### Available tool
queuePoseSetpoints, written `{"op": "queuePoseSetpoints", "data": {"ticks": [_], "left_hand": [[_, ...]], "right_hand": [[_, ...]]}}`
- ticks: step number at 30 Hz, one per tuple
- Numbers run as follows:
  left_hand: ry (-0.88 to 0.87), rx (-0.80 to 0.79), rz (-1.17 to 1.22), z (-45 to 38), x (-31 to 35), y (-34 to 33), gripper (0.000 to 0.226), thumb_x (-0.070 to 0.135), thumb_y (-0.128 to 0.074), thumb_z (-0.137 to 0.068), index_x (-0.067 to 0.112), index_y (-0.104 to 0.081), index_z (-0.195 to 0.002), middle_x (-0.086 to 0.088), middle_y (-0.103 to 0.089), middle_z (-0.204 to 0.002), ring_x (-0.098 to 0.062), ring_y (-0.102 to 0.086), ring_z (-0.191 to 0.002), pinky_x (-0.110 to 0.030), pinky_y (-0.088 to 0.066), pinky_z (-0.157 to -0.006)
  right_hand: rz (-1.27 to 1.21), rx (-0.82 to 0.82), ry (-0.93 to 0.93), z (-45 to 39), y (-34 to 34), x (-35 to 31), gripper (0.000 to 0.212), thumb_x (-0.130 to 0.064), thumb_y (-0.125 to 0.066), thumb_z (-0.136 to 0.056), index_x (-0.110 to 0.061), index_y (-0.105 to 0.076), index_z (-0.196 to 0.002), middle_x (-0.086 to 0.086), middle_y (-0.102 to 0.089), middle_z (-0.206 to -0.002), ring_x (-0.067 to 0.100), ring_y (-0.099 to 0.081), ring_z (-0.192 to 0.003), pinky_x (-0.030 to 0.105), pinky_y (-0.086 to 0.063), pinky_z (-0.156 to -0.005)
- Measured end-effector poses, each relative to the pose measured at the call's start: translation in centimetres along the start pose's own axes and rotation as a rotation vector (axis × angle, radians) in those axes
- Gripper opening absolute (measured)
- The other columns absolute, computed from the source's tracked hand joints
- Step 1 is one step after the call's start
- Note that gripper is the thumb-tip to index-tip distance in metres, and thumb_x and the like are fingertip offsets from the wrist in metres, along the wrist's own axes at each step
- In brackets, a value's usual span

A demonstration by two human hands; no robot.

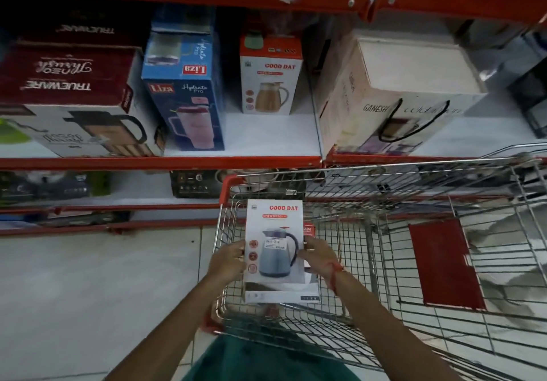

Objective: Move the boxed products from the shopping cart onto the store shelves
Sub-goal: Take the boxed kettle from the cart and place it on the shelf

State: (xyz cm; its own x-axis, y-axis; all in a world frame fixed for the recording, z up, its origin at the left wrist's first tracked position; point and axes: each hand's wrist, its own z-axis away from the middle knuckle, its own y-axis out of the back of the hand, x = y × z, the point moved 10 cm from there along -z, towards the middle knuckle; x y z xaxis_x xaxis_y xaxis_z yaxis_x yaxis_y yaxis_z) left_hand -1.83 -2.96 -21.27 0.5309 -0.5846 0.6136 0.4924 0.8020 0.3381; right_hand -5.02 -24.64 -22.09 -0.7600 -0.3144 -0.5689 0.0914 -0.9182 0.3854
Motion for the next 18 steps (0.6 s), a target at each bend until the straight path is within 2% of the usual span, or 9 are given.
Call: {"op": "queuePoseSetpoints", "data": {"ticks": [2,4,6,8,11,13,14,16,18], "left_hand": [[-0.046,0.089,0.083,1.7,0.7,1.8,0.053,-0.012,-0.063,-0.079,0.01,-0.057,-0.128,-0.014,-0.063,-0.127,-0.028,-0.064,-0.108,-0.042,-0.059,-0.083],[-0.104,0.169,0.15,3.3,1.8,2.9,0.053,-0.013,-0.065,-0.077,0.009,-0.059,-0.125,-0.013,-0.063,-0.127,-0.018,-0.061,-0.102,-0.037,-0.059,-0.08],[-0.176,0.245,0.199,4.5,3.5,3.9,0.051,-0.011,-0.068,-0.075,0.008,-0.061,-0.122,-0.012,-0.066,-0.122,-0.013,-0.059,-0.097,-0.037,-0.059,-0.081],[-0.244,0.321,0.268,5.0,5.6,5.1,0.047,-0.006,-0.072,-0.074,0.007,-0.061,-0.118,-0.011,-0.069,-0.116,-0.016,-0.064,-0.095,-0.038,-0.058,-0.084],[-0.34,0.416,0.308,4.9,9.4,7.1,0.042,0.004,-0.075,-0.076,0.009,-0.053,-0.112,-0.007,-0.069,-0.11,-0.02,-0.067,-0.095,-0.041,-0.058,-0.083],[-0.413,0.441,0.302,4.4,12.4,8.2,0.044,0.009,-0.075,-0.077,0.013,-0.045,-0.109,-0.007,-0.068,-0.111,-0.021,-0.067,-0.098,-0.042,-0.059,-0.082],[-0.452,0.454,0.288,4.0,14.0,8.8,0.044,0.011,-0.075,-0.077,0.016,-0.042,-0.106,-0.006,-0.068,-0.111,-0.021,-0.068,-0.099,-0.04,-0.06,-0.082],[-0.52,0.484,0.266,3.0,17.1,10.1,0.042,0.015,-0.074,-0.079,0.019,-0.04,-0.103,-0.006,-0.068,-0.111,-0.02,-0.068,-0.099,-0.032,-0.059,-0.081],[-0.551,0.51,0.218,1.7,19.9,11.1,0.039,0.018,-0.072,-0.081,0.014,-0.041,-0.106,-0.008,-0.068,-0.112,-0.021,-0.067,-0.101,-0.033,-0.058,-0.082]], "right_hand": [[-0.001,0.049,0.074,1.1,0.5,-1.3,0.032,-0.004,-0.058,-0.085,-0.007,-0.066,-0.115,0.017,-0.069,-0.116,0.037,-0.065,-0.105,0.053,-0.056,-0.088],[0.044,0.124,0.155,2.3,1.4,-3.2,0.031,-0.006,-0.065,-0.082,-0.005,-0.067,-0.113,0.015,-0.07,-0.114,0.033,-0.067,-0.102,0.05,-0.056,-0.089],[0.108,0.223,0.239,3.5,2.8,-5.6,0.03,-0.01,-0.071,-0.079,-0.008,-0.069,-0.108,0.011,-0.074,-0.107,0.027,-0.07,-0.094,0.039,-0.058,-0.084],[0.134,0.333,0.324,4.6,4.6,-8.4,0.031,-0.015,-0.077,-0.075,-0.011,-0.07,-0.104,0.007,-0.076,-0.099,0.019,-0.071,-0.087,0.027,-0.056,-0.075],[0.065,0.432,0.412,5.7,7.1,-12.2,0.035,-0.018,-0.081,-0.071,-0.011,-0.068,-0.103,0.006,-0.076,-0.094,0.016,-0.07,-0.08,0.023,-0.059,-0.07],[0.043,0.504,0.48,6.1,8.8,-14.8,0.035,-0.018,-0.083,-0.069,-0.011,-0.066,-0.099,0.005,-0.077,-0.089,0.012,-0.069,-0.072,0.009,-0.053,-0.059],[0.043,0.548,0.508,6.2,9.6,-16.1,0.034,-0.018,-0.084,-0.068,-0.011,-0.065,-0.096,0.005,-0.077,-0.087,0.012,-0.068,-0.069,0.01,-0.053,-0.058],[0.032,0.618,0.549,6.0,11.3,-18.5,0.033,-0.018,-0.085,-0.067,-0.012,-0.064,-0.092,0.006,-0.078,-0.086,0.014,-0.069,-0.071,0.024,-0.059,-0.067],[0.03,0.66,0.564,5.0,12.6,-20.6,0.034,-0.018,-0.084,-0.067,-0.011,-0.064,-0.093,0.008,-0.078,-0.089,0.016,-0.07,-0.076,0.033,-0.061,-0.074]]}}
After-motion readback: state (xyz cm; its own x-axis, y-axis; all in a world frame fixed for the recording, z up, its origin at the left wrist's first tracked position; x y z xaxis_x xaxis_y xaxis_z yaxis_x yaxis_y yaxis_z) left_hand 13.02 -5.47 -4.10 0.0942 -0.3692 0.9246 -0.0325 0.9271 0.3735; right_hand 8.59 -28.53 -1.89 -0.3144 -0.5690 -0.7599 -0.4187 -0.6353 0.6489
